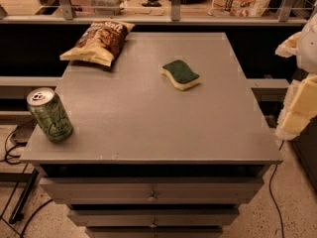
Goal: Move brown chip bag near green can
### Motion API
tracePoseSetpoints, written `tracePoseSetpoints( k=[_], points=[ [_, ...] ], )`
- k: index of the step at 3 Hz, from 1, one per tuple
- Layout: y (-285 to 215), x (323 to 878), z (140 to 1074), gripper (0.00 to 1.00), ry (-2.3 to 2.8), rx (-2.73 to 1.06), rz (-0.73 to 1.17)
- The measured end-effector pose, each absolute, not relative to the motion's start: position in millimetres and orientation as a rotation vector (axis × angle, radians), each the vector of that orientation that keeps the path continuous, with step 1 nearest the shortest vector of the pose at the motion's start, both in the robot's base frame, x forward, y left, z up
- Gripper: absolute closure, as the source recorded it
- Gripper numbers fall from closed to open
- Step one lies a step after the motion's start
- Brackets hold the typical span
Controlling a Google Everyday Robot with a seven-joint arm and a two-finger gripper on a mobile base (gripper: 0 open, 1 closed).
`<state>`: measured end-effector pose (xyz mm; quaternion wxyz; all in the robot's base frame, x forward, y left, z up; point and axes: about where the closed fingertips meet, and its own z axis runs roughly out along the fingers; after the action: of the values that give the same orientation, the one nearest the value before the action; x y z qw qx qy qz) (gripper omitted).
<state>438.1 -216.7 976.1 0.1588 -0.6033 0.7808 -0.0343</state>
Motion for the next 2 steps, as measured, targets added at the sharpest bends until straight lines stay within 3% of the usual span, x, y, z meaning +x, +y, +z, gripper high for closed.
tracePoseSetpoints(
  k=[1, 2],
  points=[
    [-217, 438, 976, 0.00, 2.232, -1.725, -0.098],
    [-196, 458, 980, 0.00, 2.096, -1.725, 0.045]
  ],
)
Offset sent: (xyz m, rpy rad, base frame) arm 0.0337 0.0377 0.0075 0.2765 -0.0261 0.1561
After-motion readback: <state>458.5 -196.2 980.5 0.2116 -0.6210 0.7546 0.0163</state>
